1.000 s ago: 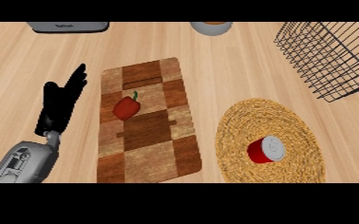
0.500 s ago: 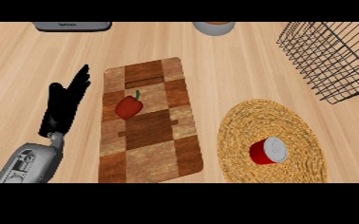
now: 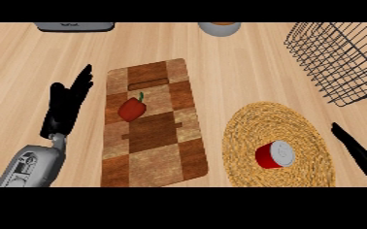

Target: Pick the can from the placemat and place it in the basket

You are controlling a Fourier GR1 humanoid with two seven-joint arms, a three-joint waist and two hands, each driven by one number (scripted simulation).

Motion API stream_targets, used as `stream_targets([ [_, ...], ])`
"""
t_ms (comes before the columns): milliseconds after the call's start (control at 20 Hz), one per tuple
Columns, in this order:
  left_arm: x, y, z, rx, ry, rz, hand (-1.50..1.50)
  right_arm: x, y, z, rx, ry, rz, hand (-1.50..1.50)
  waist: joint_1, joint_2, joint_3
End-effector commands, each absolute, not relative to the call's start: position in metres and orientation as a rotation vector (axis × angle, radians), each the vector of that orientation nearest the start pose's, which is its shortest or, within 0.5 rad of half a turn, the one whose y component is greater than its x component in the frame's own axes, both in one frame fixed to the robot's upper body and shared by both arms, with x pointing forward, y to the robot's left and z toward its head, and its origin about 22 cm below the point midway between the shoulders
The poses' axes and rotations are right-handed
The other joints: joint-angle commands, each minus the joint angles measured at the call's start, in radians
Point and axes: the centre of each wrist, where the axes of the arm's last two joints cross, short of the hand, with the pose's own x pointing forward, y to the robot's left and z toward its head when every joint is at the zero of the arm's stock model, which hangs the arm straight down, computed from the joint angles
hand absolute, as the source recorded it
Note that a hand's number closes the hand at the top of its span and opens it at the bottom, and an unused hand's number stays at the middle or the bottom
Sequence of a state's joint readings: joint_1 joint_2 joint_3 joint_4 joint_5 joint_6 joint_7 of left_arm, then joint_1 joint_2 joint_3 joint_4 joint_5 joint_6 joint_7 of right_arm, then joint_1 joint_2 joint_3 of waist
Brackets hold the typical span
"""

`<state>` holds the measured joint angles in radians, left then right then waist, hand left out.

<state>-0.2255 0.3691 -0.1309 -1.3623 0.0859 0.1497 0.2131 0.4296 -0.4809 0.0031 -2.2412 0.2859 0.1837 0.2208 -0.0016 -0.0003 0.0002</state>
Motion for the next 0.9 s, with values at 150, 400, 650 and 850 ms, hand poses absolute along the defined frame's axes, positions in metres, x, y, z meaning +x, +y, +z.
stream_targets([
  [150, 0.306, 0.280, 0.030, 0.272, -1.368, -0.197, 0.00, 0.165, -0.289, 0.077, -0.519, -1.460, 0.727, -1.50, -0.001, 0.001, 0.000],
  [400, 0.304, 0.282, 0.026, 0.289, -1.365, -0.204, 0.00, 0.178, -0.273, 0.079, -0.521, -1.456, 0.736, -1.50, 0.000, 0.001, 0.000],
  [650, 0.296, 0.270, 0.020, 0.277, -1.355, -0.194, 0.00, 0.181, -0.262, 0.070, -0.503, -1.467, 0.719, -1.50, 0.000, 0.000, 0.000],
  [850, 0.301, 0.277, 0.032, 0.263, -1.343, -0.208, 0.00, 0.177, -0.279, 0.046, -0.519, -1.443, 0.732, -1.50, -0.001, 0.000, 0.000],
])
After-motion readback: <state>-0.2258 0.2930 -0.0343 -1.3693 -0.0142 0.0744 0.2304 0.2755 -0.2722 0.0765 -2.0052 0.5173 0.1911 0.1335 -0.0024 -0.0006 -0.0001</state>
